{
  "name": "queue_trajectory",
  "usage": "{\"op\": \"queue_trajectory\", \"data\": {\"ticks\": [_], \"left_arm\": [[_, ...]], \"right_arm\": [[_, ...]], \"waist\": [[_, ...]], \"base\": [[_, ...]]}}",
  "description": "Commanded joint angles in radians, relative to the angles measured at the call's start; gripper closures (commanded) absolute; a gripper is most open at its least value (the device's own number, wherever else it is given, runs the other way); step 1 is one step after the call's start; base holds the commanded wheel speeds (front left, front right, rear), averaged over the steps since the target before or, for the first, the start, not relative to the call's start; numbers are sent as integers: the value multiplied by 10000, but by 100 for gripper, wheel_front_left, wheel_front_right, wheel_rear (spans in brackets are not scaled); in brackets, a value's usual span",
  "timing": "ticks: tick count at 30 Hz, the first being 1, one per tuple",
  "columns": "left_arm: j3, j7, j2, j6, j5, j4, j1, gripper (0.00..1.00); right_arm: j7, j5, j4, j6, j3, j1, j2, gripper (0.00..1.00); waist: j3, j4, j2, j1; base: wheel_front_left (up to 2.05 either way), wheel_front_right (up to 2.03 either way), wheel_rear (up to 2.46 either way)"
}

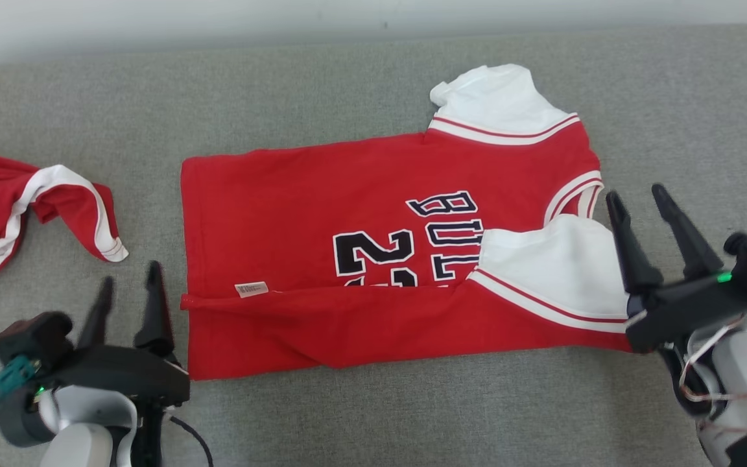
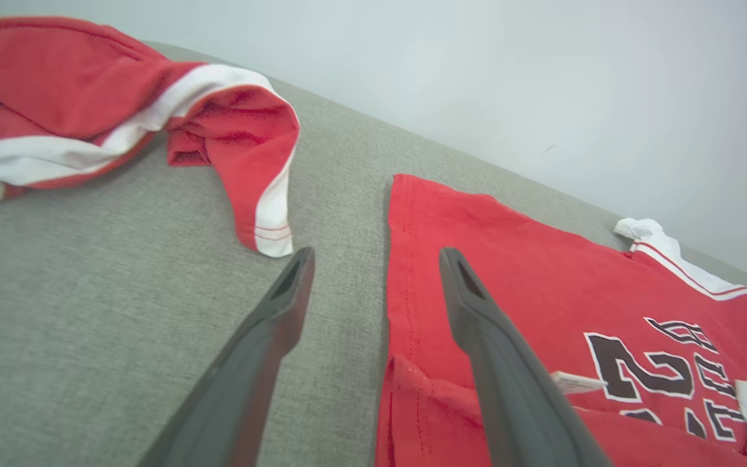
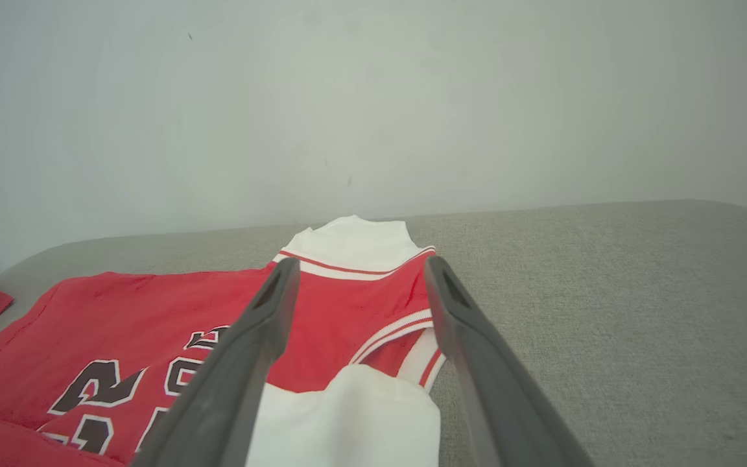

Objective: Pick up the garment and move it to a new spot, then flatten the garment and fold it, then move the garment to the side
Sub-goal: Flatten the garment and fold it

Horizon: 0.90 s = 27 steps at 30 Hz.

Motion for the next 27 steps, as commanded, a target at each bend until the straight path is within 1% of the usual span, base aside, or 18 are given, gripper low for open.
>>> {"op": "queue_trajectory", "data": {"ticks": [1, 4, 6, 7, 12, 15, 21, 27], "left_arm": [[83, -598, 107, 133, 347, -171, 207, 0], [35, -1605, 242, 262, 882, -317, 519, 0], [-69, -2032, 323, 323, 1195, -314, 728, 0], [-69, -2032, 323, 323, 1195, -314, 728, 0], [-282, -2503, 526, 433, 1907, -510, 1277, 0], [-482, -2545, 707, 503, 2258, -479, 1671, 0], [-899, -2000, 966, 579, 2642, -520, 2242, 0], [-993, -1724, 1008, 612, 2514, -768, 2455, 0]], "right_arm": [[-10, -592, -177, -3, -173, 388, 84, 0], [-11, -1471, -670, -3, -713, 922, 455, 0], [-11, -1922, -950, -3, -1000, 1433, 745, 0], [-11, -1922, -950, -3, -1000, 1433, 745, 0], [-10, -2680, -1581, -3, -1310, 2436, 1316, 0], [-9, -2906, -1743, -3, -1390, 3026, 1534, 0], [303, -3240, -1960, -3, -1393, 3855, 1802, 0], [491, -3286, -2221, -3, -1440, 4043, 1970, 0]], "waist": [[-220, -108, -1, 0], [-530, -177, -1, 0], [-756, -201, -1, 0], [-756, -201, -1, 0], [-1325, -322, -1, 0], [-1606, -383, -1, 0], [-1873, -442, -1, 0], [-1816, -424, -1, 0]], "base": [[0, 0, 0], [0, 0, 0], [0, 0, 0], [0, 0, 0], [0, 0, 0], [0, 0, 0], [0, 0, 0], [0, 0, 0]]}}
